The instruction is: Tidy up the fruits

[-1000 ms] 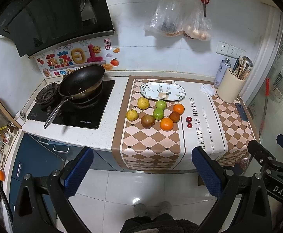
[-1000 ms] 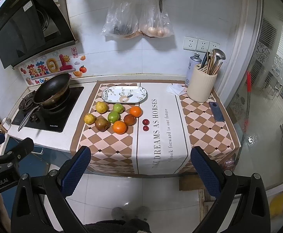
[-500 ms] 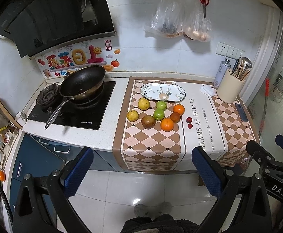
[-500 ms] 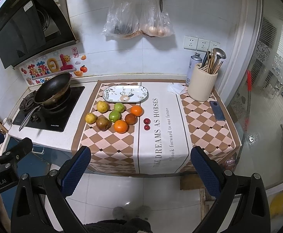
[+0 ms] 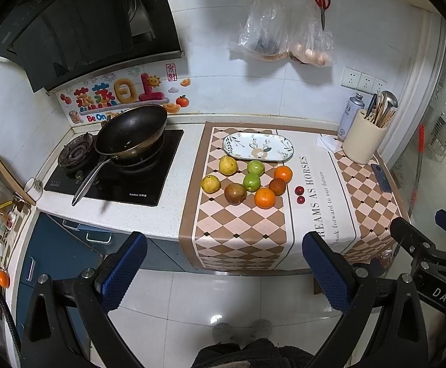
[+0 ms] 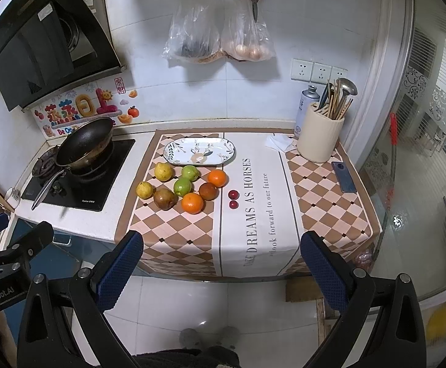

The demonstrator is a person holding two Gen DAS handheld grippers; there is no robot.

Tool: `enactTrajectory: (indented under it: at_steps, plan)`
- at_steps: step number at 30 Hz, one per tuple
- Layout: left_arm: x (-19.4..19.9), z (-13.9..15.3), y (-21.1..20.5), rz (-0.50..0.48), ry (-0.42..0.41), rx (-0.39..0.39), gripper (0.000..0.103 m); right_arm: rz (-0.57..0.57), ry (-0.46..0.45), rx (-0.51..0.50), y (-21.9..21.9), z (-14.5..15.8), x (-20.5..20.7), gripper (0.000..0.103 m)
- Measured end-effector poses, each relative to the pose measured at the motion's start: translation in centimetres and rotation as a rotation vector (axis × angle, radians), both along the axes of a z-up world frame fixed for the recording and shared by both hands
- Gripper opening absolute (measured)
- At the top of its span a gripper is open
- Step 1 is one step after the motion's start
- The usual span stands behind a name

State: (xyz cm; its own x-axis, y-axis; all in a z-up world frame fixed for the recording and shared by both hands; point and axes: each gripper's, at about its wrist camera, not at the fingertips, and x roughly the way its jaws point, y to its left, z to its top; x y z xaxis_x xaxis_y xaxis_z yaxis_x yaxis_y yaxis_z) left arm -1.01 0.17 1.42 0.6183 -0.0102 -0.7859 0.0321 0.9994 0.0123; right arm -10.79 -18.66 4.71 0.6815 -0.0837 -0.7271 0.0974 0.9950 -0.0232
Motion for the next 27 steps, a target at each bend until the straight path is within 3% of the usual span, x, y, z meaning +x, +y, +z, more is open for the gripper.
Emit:
enactTrajectory:
  at_steps: [27]
  plan:
    - [0.3, 0.9, 0.8, -0.006, -0.004, 0.0, 0.103, 0.007, -0.007, 0.009, 0.3, 0.6, 0.5, 0.103]
